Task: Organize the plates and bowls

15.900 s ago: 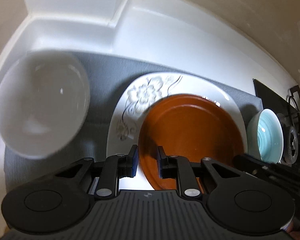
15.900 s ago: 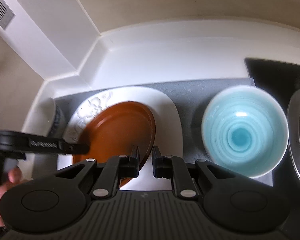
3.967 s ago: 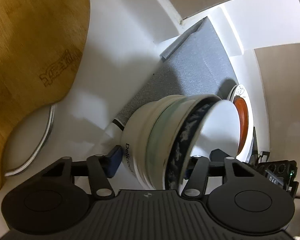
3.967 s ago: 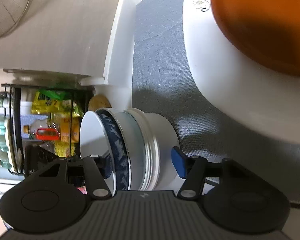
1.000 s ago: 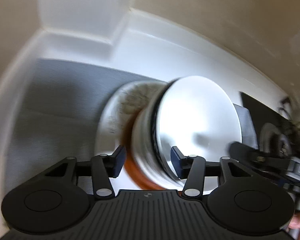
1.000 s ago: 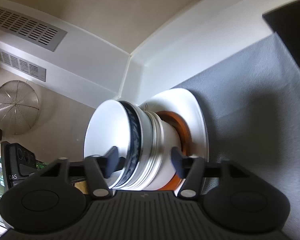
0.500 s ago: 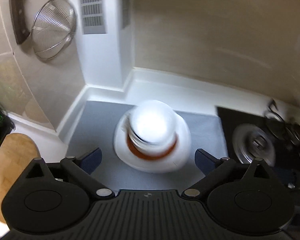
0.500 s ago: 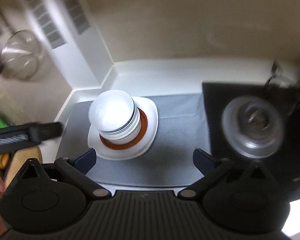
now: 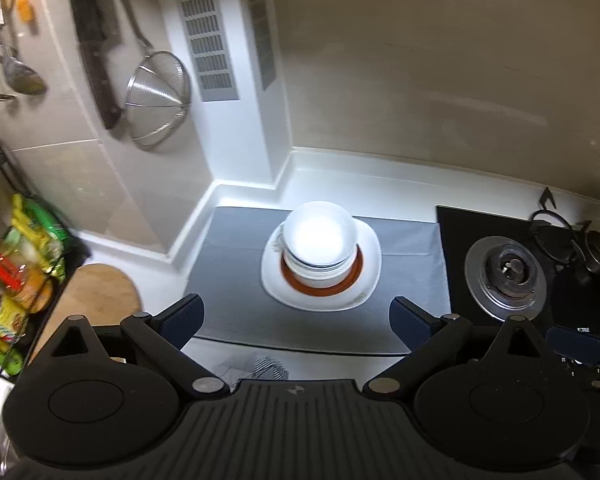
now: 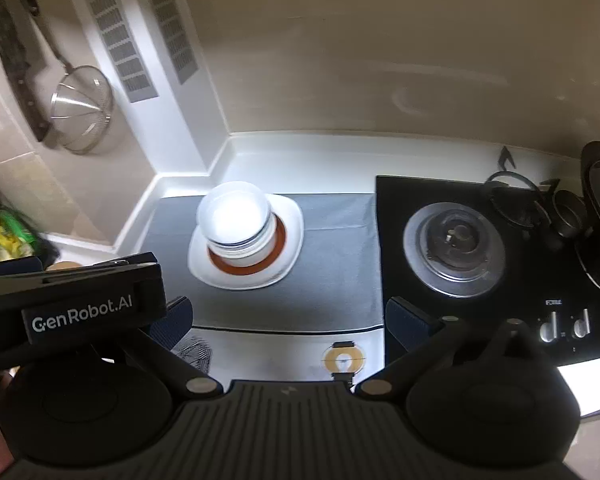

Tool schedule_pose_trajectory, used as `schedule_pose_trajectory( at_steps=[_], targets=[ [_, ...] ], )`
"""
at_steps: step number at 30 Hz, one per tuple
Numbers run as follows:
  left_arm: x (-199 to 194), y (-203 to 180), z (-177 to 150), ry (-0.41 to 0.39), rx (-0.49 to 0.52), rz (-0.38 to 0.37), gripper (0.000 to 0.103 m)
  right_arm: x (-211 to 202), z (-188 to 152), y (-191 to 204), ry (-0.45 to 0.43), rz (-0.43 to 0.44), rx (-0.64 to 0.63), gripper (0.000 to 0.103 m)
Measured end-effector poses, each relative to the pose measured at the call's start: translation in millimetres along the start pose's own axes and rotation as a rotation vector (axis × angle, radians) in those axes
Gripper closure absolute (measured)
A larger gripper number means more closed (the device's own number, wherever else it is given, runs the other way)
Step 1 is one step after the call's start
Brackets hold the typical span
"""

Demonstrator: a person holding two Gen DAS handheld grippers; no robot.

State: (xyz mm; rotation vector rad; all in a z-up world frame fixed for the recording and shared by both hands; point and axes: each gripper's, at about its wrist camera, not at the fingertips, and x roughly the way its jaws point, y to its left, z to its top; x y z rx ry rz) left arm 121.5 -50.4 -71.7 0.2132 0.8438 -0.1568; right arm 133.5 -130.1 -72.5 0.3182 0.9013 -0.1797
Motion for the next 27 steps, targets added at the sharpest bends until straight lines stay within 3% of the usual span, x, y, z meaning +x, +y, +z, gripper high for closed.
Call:
schedule_pose_trajectory(
  at_steps=[9, 27],
  targets=[
    [-23.6, -2.4, -6.8, 0.006, 0.000, 0.041, 0.004, -13.5, -7.1, 5.4, -0.003, 0.020, -0.021, 0.000],
    [-25.8, -14.7, -16.4, 0.038, 0.019, 0.055, 0.004, -11.8, -19.7, -5.3, 0.028, 0.048, 0.002, 0.000]
  ],
)
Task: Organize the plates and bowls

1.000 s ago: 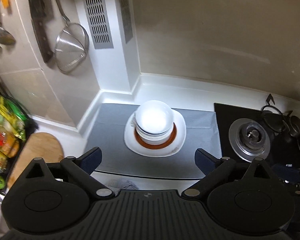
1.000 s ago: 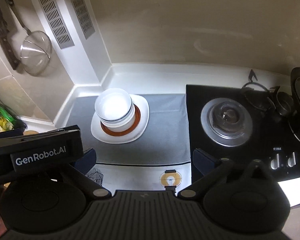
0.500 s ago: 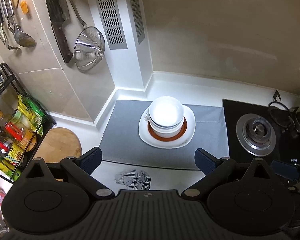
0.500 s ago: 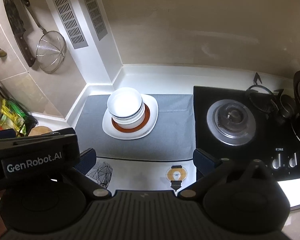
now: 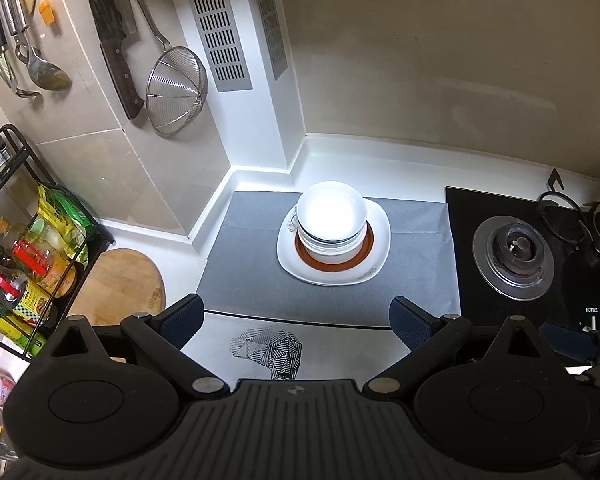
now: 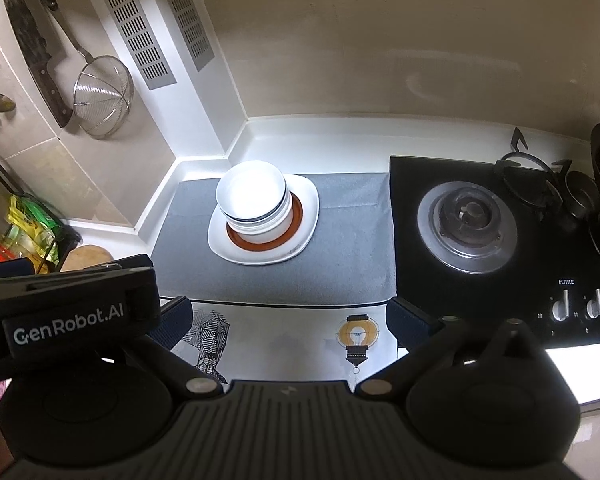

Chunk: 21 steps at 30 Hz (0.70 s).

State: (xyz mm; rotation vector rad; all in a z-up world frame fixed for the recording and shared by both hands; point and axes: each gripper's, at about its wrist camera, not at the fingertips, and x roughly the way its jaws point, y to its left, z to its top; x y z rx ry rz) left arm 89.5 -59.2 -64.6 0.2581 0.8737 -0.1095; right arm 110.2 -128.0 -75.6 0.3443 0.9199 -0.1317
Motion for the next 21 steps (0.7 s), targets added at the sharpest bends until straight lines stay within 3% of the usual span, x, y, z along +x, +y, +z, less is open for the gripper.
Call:
schedule_pose_trajectory(
  at_steps=[21],
  targets=[
    [8.4, -8.5, 1.3, 0.005, 0.029, -0.025, 0.004, 5.1, -1.6, -10.6, 0.002, -0.019, 0.024, 0.000]
  ],
)
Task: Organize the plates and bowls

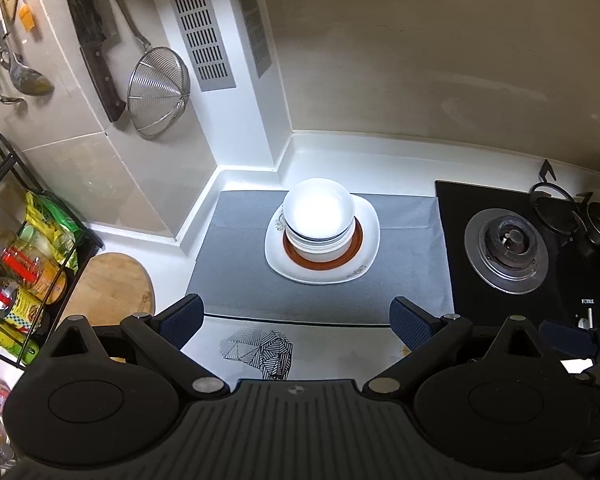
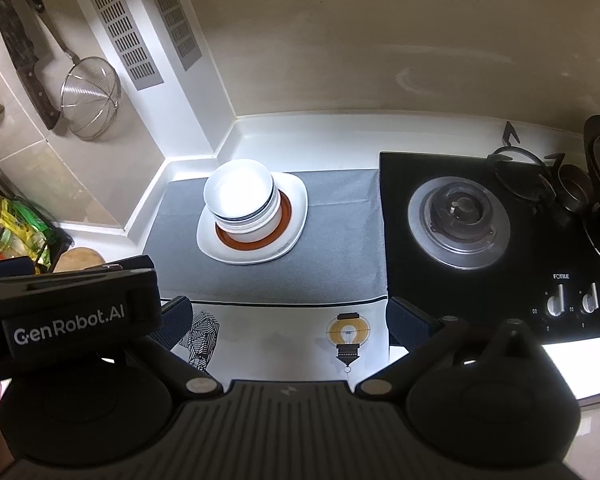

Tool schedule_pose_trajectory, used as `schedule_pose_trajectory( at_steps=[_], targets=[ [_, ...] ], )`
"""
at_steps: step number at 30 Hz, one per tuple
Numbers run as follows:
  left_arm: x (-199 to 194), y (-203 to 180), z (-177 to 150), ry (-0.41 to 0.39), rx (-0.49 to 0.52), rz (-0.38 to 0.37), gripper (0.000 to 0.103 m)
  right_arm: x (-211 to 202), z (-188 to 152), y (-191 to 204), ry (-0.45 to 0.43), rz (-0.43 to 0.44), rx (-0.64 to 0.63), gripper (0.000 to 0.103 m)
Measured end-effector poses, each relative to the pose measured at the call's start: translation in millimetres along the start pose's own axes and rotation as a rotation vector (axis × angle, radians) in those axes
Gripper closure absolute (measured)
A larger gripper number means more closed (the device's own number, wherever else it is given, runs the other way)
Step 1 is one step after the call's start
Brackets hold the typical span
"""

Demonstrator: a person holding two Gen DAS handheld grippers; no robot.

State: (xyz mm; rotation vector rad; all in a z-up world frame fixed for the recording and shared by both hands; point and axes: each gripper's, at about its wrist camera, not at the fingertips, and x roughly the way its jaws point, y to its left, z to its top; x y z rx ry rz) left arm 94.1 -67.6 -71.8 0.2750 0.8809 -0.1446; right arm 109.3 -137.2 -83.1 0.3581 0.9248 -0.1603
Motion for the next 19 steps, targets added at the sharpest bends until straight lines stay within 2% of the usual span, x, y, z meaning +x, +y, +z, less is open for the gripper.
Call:
schedule_pose_trajectory(
  at_steps=[12, 19],
  targets=[
    [4.7, 2.7, 3.5, -0.002, 0.013, -0.011, 0.003, 3.4, 2.3, 2.9, -0.009, -0.004, 0.001, 0.000],
    [18.7, 19.5, 4.2, 0.020, -0.009, -0.021, 0.002, 16.5, 5.8, 18.0, 0.019, -0.016, -0.016, 0.000]
  ],
)
